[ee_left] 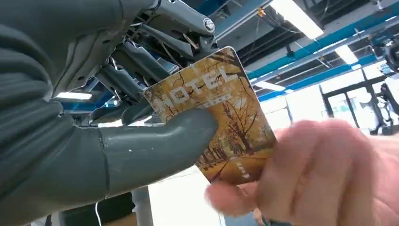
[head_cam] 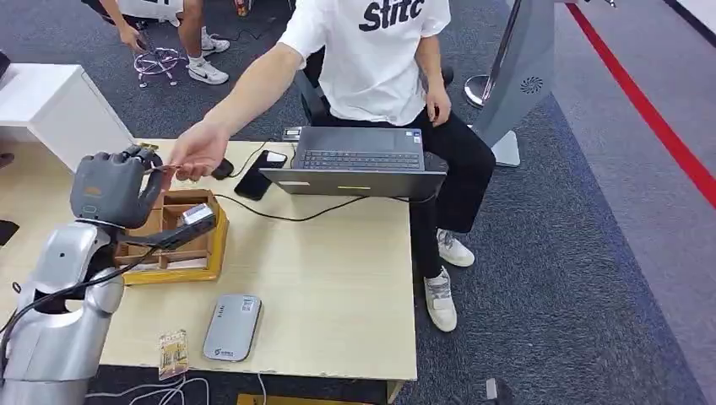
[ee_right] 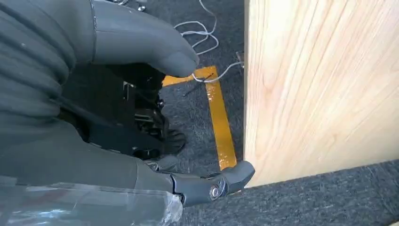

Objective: Pass the card to the sensor for recognition and then transmit it.

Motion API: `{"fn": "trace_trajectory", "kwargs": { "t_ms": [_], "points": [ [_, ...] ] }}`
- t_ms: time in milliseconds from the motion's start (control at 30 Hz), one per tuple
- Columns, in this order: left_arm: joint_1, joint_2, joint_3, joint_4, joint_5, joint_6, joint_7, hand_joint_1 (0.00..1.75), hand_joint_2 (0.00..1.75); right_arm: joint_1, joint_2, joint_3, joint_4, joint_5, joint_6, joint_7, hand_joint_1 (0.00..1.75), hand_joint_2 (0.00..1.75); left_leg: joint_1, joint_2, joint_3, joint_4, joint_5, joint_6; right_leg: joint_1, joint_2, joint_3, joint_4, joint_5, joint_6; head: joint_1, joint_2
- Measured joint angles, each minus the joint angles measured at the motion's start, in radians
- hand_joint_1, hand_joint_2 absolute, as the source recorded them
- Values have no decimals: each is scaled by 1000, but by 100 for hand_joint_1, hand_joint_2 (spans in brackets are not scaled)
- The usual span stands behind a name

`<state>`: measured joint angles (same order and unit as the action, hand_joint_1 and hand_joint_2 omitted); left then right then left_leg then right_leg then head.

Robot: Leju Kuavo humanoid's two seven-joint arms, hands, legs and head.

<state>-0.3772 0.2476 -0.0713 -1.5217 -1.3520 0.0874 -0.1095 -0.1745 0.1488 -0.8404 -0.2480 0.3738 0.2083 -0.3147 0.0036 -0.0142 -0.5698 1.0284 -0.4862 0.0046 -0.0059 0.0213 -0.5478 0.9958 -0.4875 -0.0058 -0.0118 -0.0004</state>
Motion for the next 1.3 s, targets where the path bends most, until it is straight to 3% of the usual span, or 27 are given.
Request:
{"fn": "trace_trajectory", "kwargs": {
  "t_ms": [367,400,433,633,767,1200,1300],
  "points": [
    [-14,-14,23,80,-10,40,7,175,175,-1,7,4,0,-6,1,-3,0,175,0,3,0,0,0,0,0,4,-1,0,1,-1,0,0],
    [-13,-16,23,82,-10,43,6,154,175,-1,7,4,0,-6,1,-5,0,175,0,3,-1,0,0,-1,0,4,-2,0,1,-1,0,0],
    [-11,-19,24,84,-11,47,5,0,175,0,7,5,0,-7,0,-5,0,175,0,3,-1,0,-1,-1,0,4,-2,0,1,-1,0,0],
    [15,-42,44,82,10,87,-18,0,175,4,6,5,-6,-14,-23,-16,0,175,0,3,-2,0,-1,-1,0,3,-3,0,0,0,0,0],
    [50,-82,75,58,51,136,-48,0,175,14,2,5,-13,-19,-33,-27,0,175,0,3,-2,0,-1,-1,0,3,-2,0,0,0,0,0],
    [78,-132,113,23,62,141,-58,0,175,26,-6,5,-22,-20,-34,-29,0,175,0,3,-2,0,-1,-1,0,2,-2,0,1,0,0,0],
    [85,-158,129,6,140,158,-101,0,175,28,-8,4,-24,-27,-41,-45,0,175,0,2,-2,0,-1,-1,0,2,-2,0,1,0,0,0]
  ]
}}
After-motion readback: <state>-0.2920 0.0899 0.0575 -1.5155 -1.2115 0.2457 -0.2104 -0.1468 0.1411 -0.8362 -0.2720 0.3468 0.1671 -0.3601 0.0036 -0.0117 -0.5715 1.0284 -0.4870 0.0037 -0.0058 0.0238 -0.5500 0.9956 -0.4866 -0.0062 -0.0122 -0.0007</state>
